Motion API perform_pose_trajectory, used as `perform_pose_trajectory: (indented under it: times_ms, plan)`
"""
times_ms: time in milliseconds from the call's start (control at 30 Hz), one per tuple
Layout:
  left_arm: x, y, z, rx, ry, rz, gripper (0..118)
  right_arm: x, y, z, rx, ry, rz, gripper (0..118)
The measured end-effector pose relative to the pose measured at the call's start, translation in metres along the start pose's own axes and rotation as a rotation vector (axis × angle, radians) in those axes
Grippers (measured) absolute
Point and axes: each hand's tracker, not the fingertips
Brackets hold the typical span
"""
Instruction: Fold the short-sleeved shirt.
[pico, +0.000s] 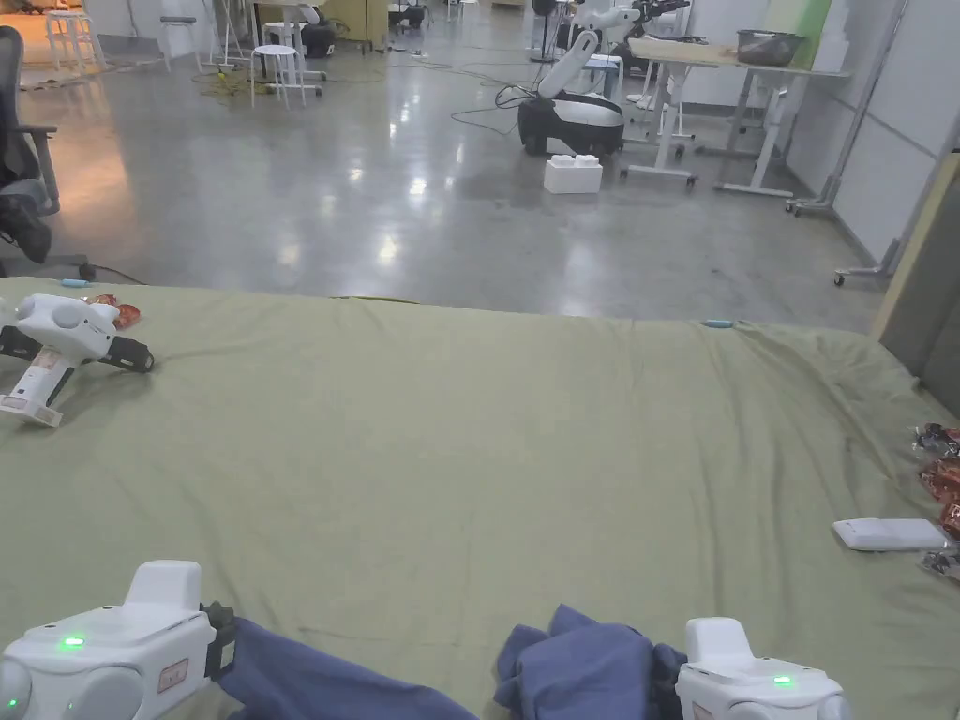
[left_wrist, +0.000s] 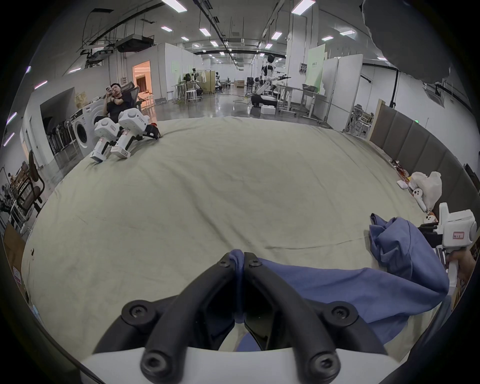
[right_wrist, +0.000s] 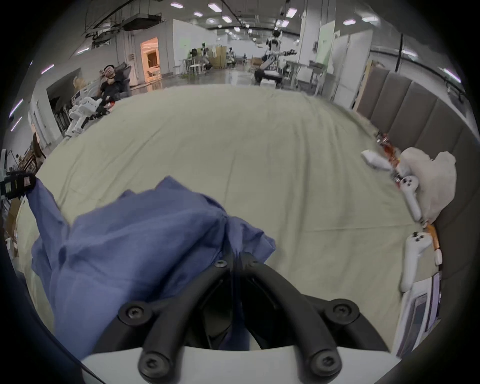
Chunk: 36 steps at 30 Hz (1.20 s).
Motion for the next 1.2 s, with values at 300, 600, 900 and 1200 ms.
perform_pose_trajectory:
  times_ms: [300,600,900,1200]
  plan:
    - [-0.012,0.042,0.053,0.179,0.015,-0.013,1,0.026,0.029,0.103,0.251,-0.05,-0.042,2]
    - [-0.057,0.101,0.116,0.369,0.101,-0.003,1,0.053,0.065,0.191,0.454,-0.154,-0.07,2]
    - [-0.083,0.152,0.161,0.435,0.181,0.038,1,0.085,0.11,0.241,0.564,-0.193,-0.157,2]
    - [-0.084,0.187,0.158,0.432,0.216,0.033,1,0.082,0.178,0.263,0.64,-0.237,-0.106,2]
